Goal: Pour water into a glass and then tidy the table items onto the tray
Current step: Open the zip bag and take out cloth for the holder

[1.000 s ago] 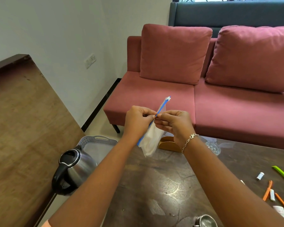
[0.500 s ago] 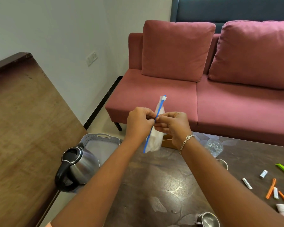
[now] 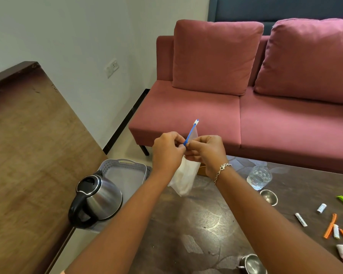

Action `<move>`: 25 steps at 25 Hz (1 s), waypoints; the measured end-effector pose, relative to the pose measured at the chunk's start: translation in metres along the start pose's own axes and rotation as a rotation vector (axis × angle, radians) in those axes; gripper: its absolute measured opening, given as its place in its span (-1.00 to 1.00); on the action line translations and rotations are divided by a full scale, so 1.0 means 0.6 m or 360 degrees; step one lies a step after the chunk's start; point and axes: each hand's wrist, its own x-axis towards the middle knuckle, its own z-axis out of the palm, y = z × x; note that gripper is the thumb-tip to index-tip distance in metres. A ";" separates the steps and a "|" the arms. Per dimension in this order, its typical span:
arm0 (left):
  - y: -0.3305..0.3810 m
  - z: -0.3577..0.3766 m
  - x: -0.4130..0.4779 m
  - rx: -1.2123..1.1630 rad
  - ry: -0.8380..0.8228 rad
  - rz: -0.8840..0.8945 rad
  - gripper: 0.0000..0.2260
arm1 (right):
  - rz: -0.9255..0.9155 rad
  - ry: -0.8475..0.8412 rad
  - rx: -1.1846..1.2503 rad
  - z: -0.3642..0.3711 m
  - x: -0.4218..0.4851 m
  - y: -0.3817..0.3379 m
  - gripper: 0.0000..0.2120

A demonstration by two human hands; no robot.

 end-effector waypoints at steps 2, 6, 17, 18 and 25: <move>-0.005 -0.004 0.004 0.0030 0.0053 0.0029 -0.88 | 0.0013 0.0004 -0.0045 -0.001 0.001 0.000 -0.83; -0.026 -0.022 0.015 0.0232 0.0175 0.0152 -0.83 | -0.0051 0.0125 -0.0244 -0.014 0.004 0.010 -0.83; -0.047 -0.032 0.008 0.0967 -0.0347 0.0581 -0.69 | -0.0747 -0.0032 -0.1279 -0.028 -0.003 0.014 -0.94; -0.048 -0.032 0.007 0.0964 -0.0297 0.0676 -0.77 | -0.0816 -0.0089 -0.1318 -0.030 -0.002 0.014 -0.94; -0.061 -0.033 0.017 0.1213 -0.0159 0.1162 -0.75 | -0.1230 -0.0098 -0.1430 -0.048 0.017 0.023 -0.84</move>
